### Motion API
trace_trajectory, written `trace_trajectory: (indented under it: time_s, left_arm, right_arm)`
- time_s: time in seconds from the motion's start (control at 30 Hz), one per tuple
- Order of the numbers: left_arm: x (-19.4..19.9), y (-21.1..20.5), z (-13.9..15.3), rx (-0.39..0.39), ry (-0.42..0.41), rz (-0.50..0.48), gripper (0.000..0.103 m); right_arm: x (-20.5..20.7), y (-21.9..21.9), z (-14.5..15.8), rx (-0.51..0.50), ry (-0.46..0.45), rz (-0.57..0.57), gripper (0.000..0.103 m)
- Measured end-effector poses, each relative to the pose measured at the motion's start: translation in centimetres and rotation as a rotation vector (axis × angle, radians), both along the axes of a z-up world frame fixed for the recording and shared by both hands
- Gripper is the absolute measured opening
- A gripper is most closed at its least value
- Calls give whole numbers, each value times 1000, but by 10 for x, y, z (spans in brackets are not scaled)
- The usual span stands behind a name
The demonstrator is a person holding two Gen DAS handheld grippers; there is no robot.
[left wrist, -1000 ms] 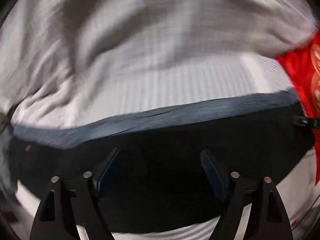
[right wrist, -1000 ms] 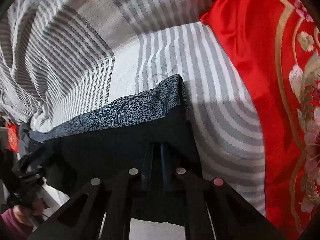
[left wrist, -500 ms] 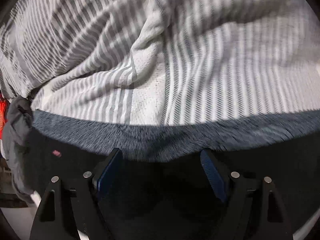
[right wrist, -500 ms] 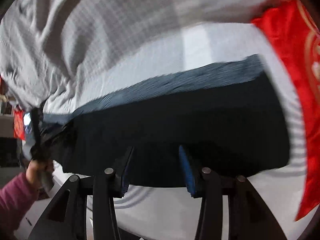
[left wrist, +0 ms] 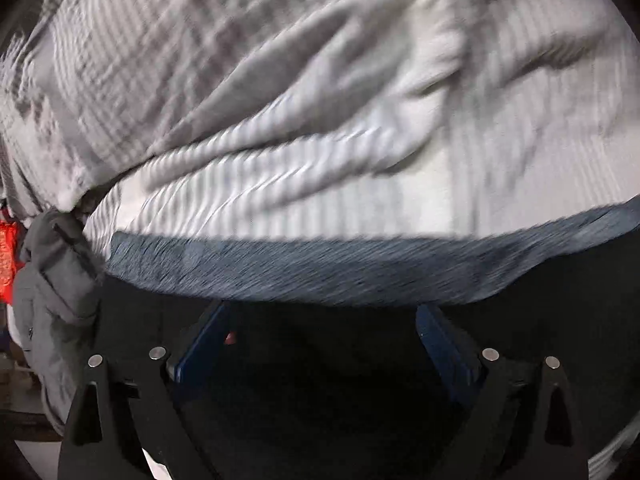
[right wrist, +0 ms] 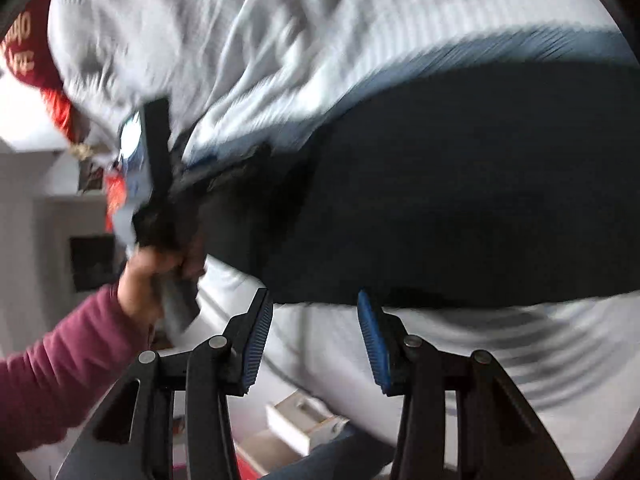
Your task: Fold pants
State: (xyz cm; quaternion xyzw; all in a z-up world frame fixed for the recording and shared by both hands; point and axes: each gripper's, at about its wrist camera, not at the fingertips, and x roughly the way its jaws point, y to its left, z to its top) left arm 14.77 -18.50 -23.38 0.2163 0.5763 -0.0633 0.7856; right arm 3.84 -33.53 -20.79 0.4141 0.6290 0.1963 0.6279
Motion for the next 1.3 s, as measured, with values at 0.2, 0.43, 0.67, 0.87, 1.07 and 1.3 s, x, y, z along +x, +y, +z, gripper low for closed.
trace_trajectory:
  time_s: [0.2, 0.43, 0.67, 0.87, 1.07, 1.3]
  left_arm:
    - [-6, 13, -12, -30, -15, -24, 96]
    - [9, 20, -16, -66, -26, -34, 97]
    - [24, 30, -29, -86, -44, -22, 103]
    - [14, 25, -10, -73, -28, -3, 103]
    - [-2, -12, 20, -128, -39, -63, 103]
    - [-29, -68, 26, -213, 47, -85, 103]
  right_arm:
    - [-3, 66, -30, 21, 54, 19, 48]
    - [9, 74, -43, 18, 84, -79, 44]
    - [6, 81, -46, 1, 87, -69, 8]
    - [-16, 79, -24, 1, 82, 18, 15]
    - [-48, 24, -8, -45, 91, -74, 43]
    - [-56, -41, 0, -111, 124, -240, 62]
